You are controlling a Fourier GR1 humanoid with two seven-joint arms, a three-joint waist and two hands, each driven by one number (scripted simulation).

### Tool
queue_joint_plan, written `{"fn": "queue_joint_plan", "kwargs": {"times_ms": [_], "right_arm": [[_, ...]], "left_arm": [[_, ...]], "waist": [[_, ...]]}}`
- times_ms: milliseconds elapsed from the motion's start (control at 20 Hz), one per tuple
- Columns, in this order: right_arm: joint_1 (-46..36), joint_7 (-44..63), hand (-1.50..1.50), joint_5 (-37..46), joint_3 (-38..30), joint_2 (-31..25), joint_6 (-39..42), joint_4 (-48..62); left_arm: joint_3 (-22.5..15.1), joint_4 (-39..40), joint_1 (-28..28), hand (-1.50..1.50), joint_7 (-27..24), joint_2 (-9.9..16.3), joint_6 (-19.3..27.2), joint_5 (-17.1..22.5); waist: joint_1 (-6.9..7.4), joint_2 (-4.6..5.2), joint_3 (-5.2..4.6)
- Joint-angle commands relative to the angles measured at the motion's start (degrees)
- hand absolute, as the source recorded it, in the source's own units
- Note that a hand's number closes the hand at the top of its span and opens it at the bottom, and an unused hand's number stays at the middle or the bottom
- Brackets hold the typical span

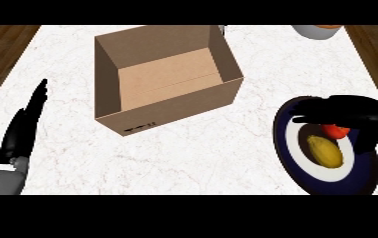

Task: Pick the lemon from the plate and place it in the cardboard box

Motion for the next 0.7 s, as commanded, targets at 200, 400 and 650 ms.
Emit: {"fn": "queue_joint_plan", "kwargs": {"times_ms": [200, 400, 650], "right_arm": [[-0.9, -8.9, -1.50, 4.5, -0.2, 4.4, -3.1, 5.1], [-1.1, -13.9, -1.50, 5.6, -0.6, 2.4, -4.8, 9.3], [0.0, -11.6, -1.50, 4.4, 1.5, 5.2, -1.2, 4.0]], "left_arm": [[3.0, 0.2, 1.6, 0.00, -1.4, -0.2, -1.1, -0.3], [3.5, 3.0, -2.1, 0.00, -0.3, -0.7, -2.2, -1.0], [1.5, -0.8, 0.2, 0.00, 1.8, -1.9, -0.3, -3.5]], "waist": [[-1.05, -0.36, -0.05], [-1.35, -0.19, -0.04], [-1.47, -0.38, -0.05]]}}
